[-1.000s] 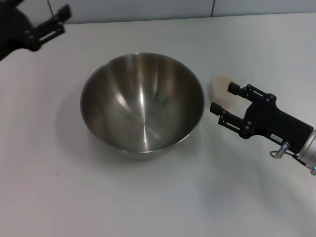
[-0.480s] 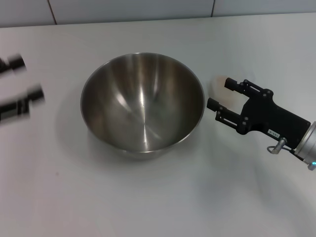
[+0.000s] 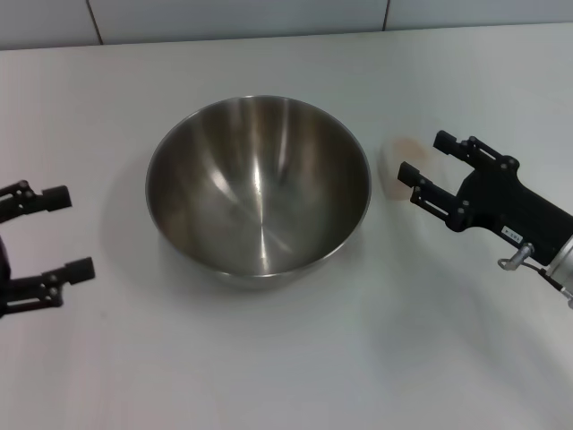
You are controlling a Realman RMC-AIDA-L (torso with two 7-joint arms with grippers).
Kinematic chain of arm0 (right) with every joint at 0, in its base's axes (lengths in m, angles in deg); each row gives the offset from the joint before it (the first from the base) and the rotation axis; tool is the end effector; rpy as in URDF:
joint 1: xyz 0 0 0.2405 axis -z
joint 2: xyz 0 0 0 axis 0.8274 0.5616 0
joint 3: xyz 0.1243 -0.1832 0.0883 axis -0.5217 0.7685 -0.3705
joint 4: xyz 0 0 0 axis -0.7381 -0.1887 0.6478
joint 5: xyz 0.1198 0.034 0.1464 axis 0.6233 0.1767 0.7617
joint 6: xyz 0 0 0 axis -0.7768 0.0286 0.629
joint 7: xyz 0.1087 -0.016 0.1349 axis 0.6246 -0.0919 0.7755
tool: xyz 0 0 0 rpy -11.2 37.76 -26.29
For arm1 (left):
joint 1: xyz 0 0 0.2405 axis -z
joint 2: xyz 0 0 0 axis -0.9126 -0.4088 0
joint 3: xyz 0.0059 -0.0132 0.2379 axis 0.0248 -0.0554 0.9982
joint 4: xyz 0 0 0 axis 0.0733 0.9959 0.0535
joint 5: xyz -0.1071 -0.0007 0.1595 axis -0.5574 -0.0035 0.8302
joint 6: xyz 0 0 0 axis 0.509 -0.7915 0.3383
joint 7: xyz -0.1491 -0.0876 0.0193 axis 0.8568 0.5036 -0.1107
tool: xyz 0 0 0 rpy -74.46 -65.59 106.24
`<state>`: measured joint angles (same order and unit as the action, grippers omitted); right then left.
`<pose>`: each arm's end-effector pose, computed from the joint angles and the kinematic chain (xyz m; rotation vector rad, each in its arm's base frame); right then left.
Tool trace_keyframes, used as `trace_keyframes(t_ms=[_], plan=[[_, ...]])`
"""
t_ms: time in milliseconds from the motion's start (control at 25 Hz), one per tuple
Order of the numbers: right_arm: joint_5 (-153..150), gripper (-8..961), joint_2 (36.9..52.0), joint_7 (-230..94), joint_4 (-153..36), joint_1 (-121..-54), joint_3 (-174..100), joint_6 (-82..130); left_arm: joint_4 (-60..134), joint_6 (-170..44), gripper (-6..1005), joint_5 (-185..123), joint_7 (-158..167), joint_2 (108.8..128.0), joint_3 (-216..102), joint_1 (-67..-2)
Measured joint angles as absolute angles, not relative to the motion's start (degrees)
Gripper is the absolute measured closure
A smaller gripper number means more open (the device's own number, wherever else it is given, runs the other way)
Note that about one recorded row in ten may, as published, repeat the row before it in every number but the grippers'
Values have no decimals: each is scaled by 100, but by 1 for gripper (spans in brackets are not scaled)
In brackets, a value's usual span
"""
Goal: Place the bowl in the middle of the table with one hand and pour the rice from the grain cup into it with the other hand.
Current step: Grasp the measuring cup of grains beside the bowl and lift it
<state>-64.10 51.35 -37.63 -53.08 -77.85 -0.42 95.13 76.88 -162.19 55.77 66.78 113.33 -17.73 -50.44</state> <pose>0.2725 0.2942 -0.0381 -2.1582 0.4718 0.8622 -0.2619 0.2488 0.0612 -2.6879 -0.2265 -0.8348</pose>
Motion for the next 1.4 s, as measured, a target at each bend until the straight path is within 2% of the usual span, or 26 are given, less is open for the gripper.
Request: trace_keyframes(t_ms=[160,360,840,1400], plan=[[-6409,249,5136,-4226,-5722,-7730,-509,9285,7689,-16241,161,5704,6540,11458,-1749,-5004],[-6409,249,5137,-4803,-6188,-7623,-1208,9067,7711,-16252,161,5729,6483,11520,-1720,-4970],[-6409,249,5137,-5490,-6645,-7584,-2073,8765,7656,-16216,163,5834,6567,11548,-1714,-4801],[-6412,250,5133,-5491,-6722,-8034,-2560,8157,7653,-16155,164,5834,6555,11620,-1758,-4807]])
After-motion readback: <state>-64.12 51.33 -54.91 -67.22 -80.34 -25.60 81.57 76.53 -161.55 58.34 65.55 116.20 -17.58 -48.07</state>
